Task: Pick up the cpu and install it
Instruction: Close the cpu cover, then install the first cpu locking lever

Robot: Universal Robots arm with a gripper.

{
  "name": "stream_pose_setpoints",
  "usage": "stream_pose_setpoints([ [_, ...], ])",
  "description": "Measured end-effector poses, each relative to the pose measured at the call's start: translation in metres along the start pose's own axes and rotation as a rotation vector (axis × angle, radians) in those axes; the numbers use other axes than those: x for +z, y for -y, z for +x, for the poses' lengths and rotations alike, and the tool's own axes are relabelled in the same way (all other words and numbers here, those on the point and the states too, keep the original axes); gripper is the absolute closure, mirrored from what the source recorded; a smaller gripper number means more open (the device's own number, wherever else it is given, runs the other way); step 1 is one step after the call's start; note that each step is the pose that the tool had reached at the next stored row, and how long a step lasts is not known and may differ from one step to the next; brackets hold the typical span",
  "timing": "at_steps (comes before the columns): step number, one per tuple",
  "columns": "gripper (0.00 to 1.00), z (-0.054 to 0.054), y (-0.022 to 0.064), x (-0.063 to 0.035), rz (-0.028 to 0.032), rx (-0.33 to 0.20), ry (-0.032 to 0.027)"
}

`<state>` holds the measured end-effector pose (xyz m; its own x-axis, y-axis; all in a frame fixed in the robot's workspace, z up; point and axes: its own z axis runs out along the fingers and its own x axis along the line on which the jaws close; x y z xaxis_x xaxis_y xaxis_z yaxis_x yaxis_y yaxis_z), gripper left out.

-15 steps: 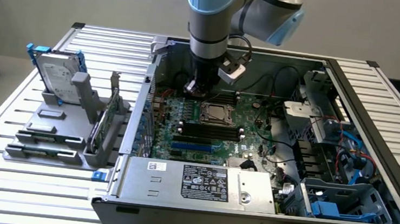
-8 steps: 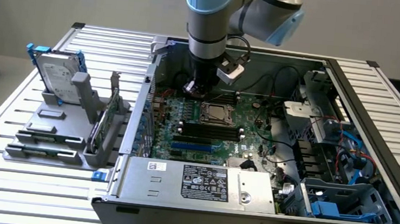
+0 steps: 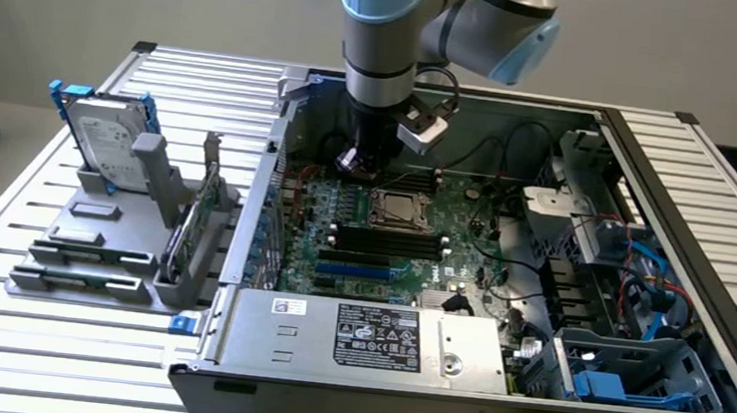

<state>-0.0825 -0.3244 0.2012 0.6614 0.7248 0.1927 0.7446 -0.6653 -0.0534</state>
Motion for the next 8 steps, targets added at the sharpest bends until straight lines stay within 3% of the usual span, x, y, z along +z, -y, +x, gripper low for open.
stream_pose_setpoints([
  [8,0.89,0.0004,0.0014,0.0020,-0.0155,-0.002,0.0124],
])
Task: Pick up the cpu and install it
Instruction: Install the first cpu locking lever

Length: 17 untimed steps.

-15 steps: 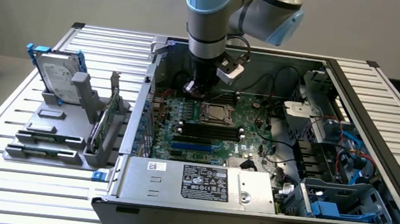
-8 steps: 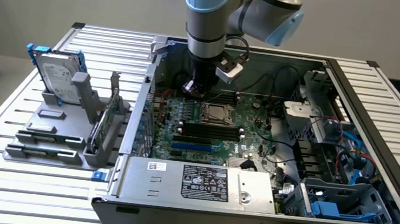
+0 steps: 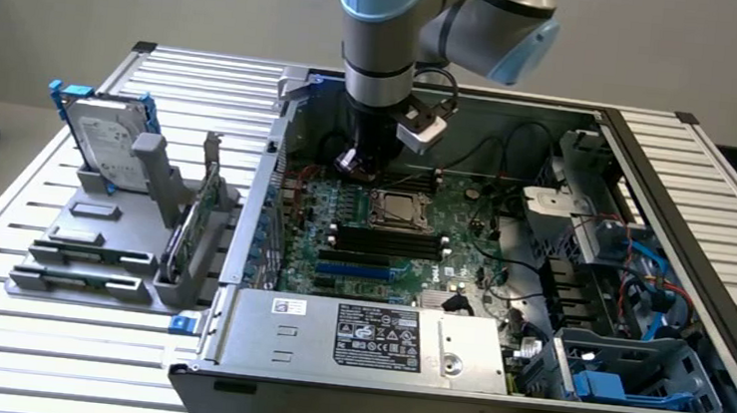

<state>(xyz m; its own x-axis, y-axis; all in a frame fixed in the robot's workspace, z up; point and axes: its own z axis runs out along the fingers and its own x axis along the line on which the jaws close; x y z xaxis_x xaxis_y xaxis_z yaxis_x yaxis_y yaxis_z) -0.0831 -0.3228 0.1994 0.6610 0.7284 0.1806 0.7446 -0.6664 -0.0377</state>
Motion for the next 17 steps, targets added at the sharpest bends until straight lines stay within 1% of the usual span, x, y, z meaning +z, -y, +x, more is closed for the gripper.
stream_pose_setpoints([
  [4,0.89,0.0013,0.0013,0.0011,-0.0075,-0.001,0.0043],
  [9,0.89,0.0030,0.0028,0.0020,-0.0136,-0.002,0.0074],
  [11,0.89,0.0029,0.0028,0.0021,-0.0150,-0.003,0.0079],
  [17,0.89,0.0032,0.0025,0.0022,-0.0153,-0.002,0.0081],
])
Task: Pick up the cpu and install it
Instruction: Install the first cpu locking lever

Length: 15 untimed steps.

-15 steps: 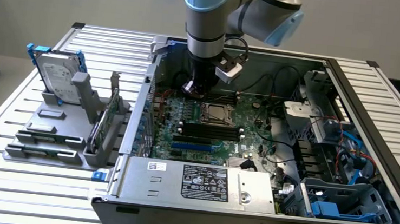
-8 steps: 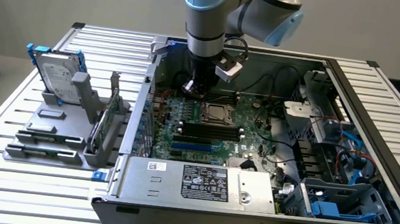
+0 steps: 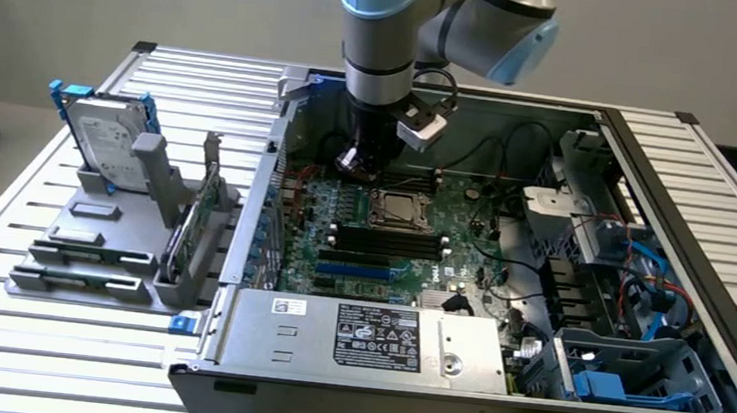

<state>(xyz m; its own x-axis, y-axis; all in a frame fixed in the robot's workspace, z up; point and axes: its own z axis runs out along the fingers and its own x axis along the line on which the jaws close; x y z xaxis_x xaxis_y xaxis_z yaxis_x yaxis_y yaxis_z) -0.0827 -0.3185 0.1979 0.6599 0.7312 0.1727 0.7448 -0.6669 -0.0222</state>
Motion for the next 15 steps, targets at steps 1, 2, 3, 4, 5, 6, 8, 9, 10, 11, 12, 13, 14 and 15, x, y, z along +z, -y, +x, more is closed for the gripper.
stream_pose_setpoints([
  [1,0.89,0.0002,-0.0002,0.0000,0.0000,0.000,0.0000],
  [2,0.89,0.0004,-0.0005,0.0001,0.0000,0.000,0.0000],
  [3,0.89,0.0007,-0.0008,0.0001,0.0000,0.000,0.0000],
  [4,0.89,0.0010,-0.0012,0.0002,0.0000,0.000,-0.0002],
  [5,0.89,0.0013,-0.0015,0.0003,0.0002,0.000,-0.0002],
  [6,0.89,0.0016,-0.0019,0.0003,0.0004,0.000,-0.0004],
  [8,0.89,0.0022,-0.0026,0.0004,0.0010,0.000,-0.0012],
  [9,0.89,0.0026,-0.0030,0.0004,0.0015,0.000,-0.0018],
  [10,0.89,0.0030,-0.0035,0.0005,0.0023,0.000,-0.0026],
  [11,0.89,0.0033,-0.0038,0.0007,0.0029,0.000,-0.0036],
  [12,0.89,0.0035,-0.0040,0.0007,0.0035,0.000,-0.0044],
  [13,0.89,0.0037,-0.0041,0.0008,0.0038,0.000,-0.0047],
  [14,0.89,0.0038,-0.0042,0.0008,0.0040,0.001,-0.0050],
  [15,0.89,0.0039,-0.0043,0.0009,0.0042,0.001,-0.0051],
])
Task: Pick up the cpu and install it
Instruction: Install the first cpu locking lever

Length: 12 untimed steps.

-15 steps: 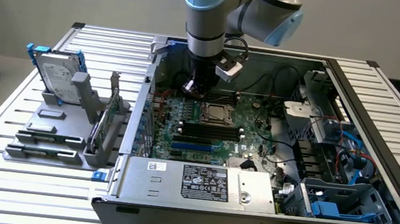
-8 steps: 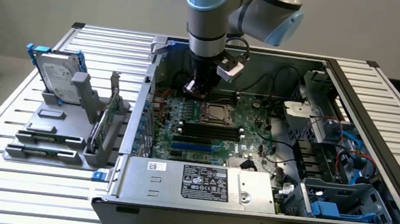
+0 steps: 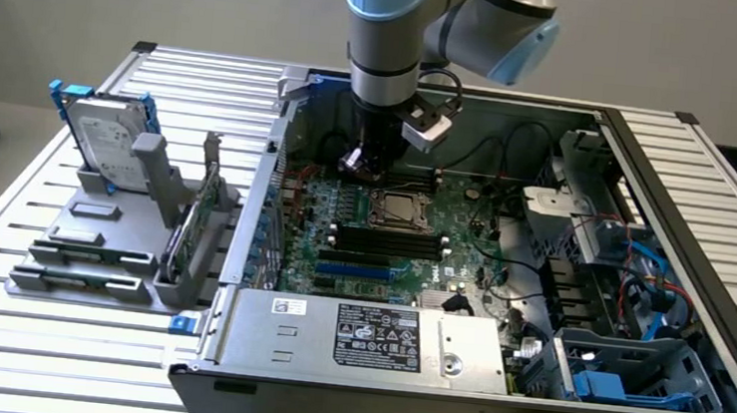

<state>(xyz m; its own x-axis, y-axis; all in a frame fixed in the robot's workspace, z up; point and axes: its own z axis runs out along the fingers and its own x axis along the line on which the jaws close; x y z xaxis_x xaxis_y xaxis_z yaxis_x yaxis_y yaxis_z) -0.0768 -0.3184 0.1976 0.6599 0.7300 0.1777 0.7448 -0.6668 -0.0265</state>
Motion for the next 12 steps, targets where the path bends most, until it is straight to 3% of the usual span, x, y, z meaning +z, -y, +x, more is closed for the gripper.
stream_pose_setpoints([
  [12,0.89,0.0004,-0.0015,0.0012,0.0006,0.000,-0.0002],
])
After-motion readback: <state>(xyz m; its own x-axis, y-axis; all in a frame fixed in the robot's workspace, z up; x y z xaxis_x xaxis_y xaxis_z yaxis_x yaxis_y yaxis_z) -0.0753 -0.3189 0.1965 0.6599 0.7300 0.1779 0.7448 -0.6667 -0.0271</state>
